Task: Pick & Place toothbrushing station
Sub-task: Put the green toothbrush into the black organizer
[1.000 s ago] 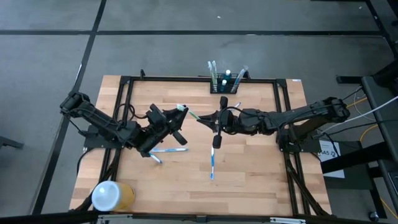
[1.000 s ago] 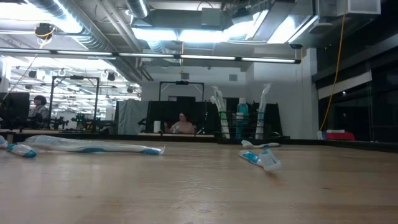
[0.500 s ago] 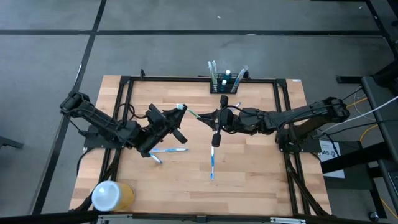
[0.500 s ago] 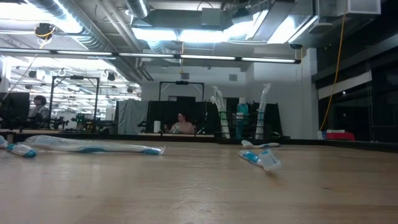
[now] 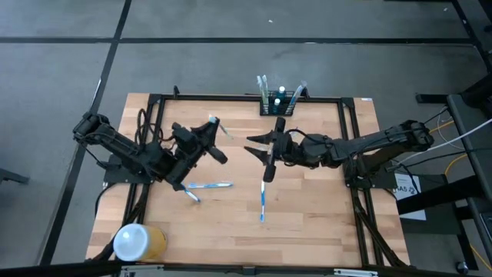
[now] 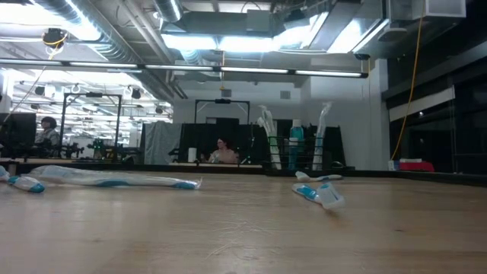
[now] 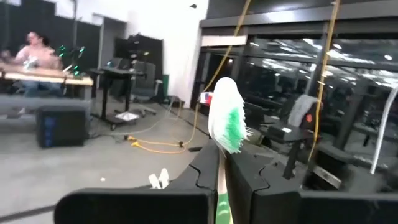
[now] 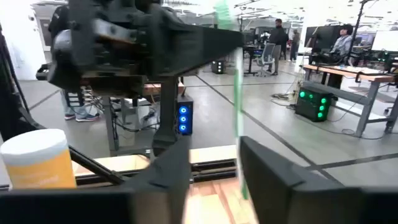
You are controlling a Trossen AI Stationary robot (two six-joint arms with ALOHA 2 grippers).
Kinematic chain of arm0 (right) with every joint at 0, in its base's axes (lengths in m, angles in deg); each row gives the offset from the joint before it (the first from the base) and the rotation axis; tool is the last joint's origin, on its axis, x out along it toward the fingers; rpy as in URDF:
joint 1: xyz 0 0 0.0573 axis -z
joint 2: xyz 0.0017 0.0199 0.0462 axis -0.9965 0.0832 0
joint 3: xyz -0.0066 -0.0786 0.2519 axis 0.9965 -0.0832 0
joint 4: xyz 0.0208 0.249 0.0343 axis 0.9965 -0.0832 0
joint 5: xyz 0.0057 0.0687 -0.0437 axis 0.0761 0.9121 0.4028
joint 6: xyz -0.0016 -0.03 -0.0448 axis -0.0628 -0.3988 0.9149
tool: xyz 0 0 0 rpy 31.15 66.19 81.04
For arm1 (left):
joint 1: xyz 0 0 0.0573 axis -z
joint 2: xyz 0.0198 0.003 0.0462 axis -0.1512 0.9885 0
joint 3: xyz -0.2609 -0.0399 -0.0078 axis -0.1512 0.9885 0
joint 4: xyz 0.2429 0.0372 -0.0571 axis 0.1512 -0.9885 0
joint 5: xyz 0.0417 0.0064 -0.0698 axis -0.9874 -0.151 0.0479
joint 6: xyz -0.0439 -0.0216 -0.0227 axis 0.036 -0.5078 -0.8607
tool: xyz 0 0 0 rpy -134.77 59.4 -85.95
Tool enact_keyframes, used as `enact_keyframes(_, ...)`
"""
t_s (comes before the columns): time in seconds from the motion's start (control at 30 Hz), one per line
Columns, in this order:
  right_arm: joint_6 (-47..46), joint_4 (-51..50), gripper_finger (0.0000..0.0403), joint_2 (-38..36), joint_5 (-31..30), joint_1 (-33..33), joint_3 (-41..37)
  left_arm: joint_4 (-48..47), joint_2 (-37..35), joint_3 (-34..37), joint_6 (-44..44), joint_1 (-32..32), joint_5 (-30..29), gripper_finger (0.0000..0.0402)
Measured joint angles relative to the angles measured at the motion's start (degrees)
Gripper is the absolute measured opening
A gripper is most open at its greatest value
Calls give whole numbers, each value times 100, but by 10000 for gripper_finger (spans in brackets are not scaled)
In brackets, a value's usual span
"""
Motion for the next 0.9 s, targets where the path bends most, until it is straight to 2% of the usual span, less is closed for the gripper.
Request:
enact_keyframes(0.07, -22, -75, 178, -43, -136, -25, -2, -6, -41, 7, 159, 6, 92, 5)
enact_keyframes(0.17, -65, -357, 207, -190, -446, -96, -2, 26, -136, 4, 259, -55, 225, 5)
enact_keyframes(0.3, -567, -1394, 211, -546, -598, -403, -2, -207, -122, 4, 219, -276, 695, 5)
enact_keyframes(0.47, -1619, -2980, 195, -1061, -933, -1190, 0, -1214, -122, 4, -684, -862, 1951, 5)
enact_keyframes(0.53, -2096, -3601, 189, -1249, -1063, -1653, 0, -1768, -122, 4, -1232, -1209, 2734, 5)
enact_keyframes(0.6, -2651, -4168, 184, -1405, -1263, -2118, 1, -2245, -113, 7, -1805, -1644, 3770, 5)
enact_keyframes(0.8, -3925, -5316, 174, -1691, -1691, -3416, 0, -2372, 137, 4, -2231, -3036, 6701, 5)
enact_keyframes(0.9, -4305, -5651, 173, -1724, -1736, -3787, 0, -2177, 466, 4, -2257, -3706, 7475, 5)
